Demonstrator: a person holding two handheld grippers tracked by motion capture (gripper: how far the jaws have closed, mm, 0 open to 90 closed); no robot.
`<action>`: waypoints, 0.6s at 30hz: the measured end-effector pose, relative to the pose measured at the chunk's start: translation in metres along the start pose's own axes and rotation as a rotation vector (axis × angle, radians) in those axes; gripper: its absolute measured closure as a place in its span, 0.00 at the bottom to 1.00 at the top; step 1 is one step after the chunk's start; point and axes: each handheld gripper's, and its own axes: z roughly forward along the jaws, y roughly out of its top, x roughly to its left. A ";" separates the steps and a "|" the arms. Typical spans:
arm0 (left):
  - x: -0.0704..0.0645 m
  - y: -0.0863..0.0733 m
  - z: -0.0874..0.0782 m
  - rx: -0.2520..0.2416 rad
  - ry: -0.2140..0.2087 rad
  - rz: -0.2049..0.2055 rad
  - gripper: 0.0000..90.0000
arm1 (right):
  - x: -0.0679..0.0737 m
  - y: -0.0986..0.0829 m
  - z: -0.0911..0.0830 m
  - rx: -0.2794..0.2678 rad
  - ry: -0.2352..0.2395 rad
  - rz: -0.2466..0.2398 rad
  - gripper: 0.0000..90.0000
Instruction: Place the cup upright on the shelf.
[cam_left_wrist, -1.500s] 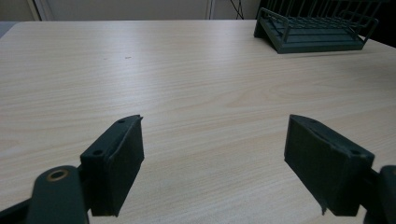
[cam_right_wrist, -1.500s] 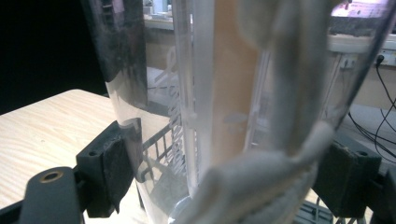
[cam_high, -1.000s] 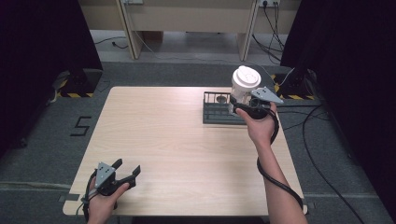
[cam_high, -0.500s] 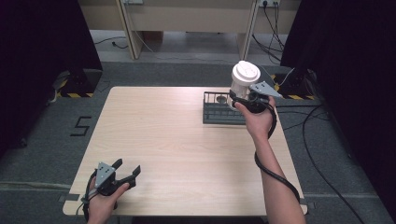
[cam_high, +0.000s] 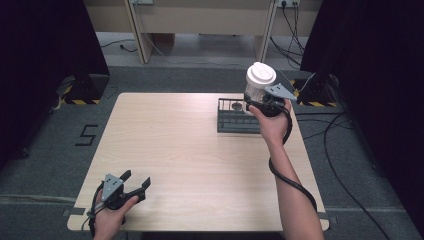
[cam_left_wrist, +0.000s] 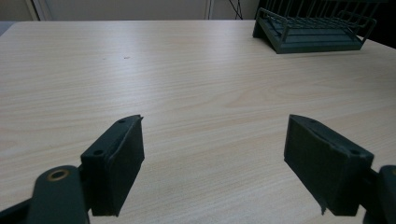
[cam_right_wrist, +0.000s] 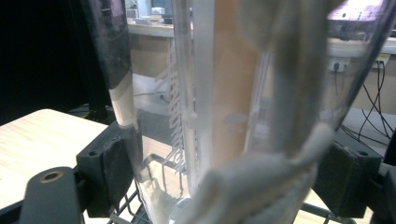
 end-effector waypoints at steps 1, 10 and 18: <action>0.000 0.000 0.000 0.000 0.000 0.000 0.22 | 0.000 0.000 0.001 0.002 -0.001 0.002 0.21; 0.000 0.000 0.000 -0.001 0.000 -0.001 0.22 | -0.005 -0.001 0.010 0.012 -0.019 0.015 0.21; 0.000 0.000 0.000 -0.002 -0.001 -0.002 0.22 | -0.007 -0.002 0.016 0.017 -0.029 0.021 0.21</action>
